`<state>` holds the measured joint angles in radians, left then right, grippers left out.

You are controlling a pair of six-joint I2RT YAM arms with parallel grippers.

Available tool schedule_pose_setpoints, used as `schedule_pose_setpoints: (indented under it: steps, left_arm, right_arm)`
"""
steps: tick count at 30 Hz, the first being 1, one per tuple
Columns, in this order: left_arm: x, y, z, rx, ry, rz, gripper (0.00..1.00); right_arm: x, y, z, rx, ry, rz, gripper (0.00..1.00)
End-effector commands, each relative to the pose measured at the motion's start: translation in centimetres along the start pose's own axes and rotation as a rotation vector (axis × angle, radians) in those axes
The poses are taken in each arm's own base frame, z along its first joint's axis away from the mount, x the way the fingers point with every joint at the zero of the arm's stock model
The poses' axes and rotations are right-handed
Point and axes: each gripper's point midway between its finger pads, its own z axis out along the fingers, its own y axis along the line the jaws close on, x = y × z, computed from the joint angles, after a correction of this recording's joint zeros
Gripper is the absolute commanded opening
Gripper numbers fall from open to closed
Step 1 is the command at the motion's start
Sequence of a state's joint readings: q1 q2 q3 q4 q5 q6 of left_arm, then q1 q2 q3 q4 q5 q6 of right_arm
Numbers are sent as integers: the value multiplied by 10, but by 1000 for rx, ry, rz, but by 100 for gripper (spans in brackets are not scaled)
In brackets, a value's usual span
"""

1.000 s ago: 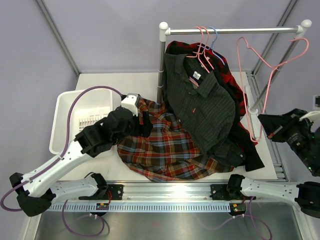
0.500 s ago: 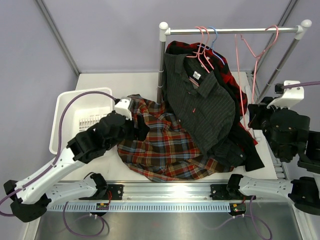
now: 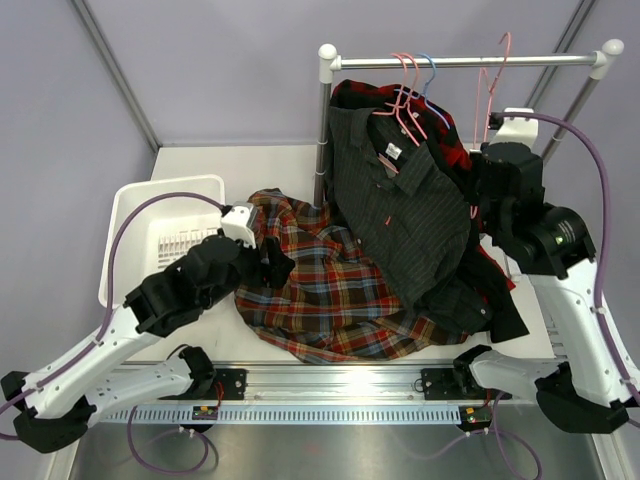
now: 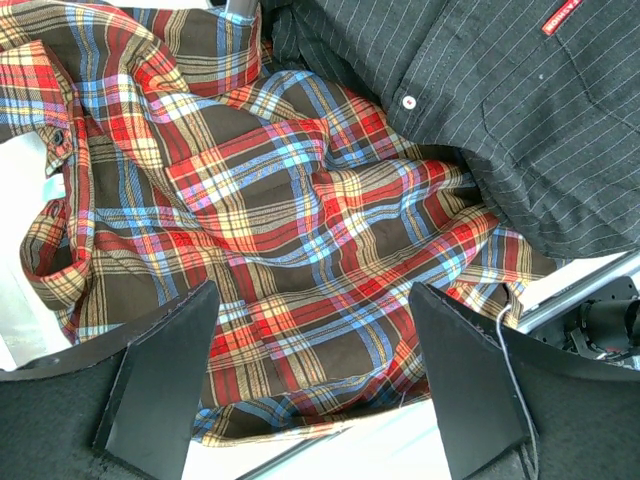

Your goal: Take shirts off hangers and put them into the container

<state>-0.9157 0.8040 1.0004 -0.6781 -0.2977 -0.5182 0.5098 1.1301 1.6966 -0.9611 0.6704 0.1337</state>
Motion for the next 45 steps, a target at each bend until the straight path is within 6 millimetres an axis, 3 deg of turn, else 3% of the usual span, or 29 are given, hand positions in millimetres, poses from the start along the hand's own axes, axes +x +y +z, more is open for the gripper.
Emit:
schedule_pose_setpoints:
  steps: [1,7,12,22,30,39,45]
  left_arm:
    - [-6,-9,-1,50,-35,-10,82]
    - [0,-10,7,43,-8,1,82]
    - [6,-9,14,31,13,6,83]
    - [6,-8,12,28,15,3,83]
    - [10,-14,23,45,28,12,84]
    - [1,-19,27,79,-49,-31,84]
    - [5,-26,30,145,-94,-64,84]
  right_arm:
    - [-18,2,11,-61,-40,33,0]
    - [-7,-9,26,-13,7,48,0]
    - [4,-34,34,55,44,74,0]
    - [20,-41,32,41,148,46,0]
    - [-12,-59,2,77,100,22,0]
    - [-8,-69,12,144,127,-36,0]
    - [-31,-85,10,232,84,-82,0]
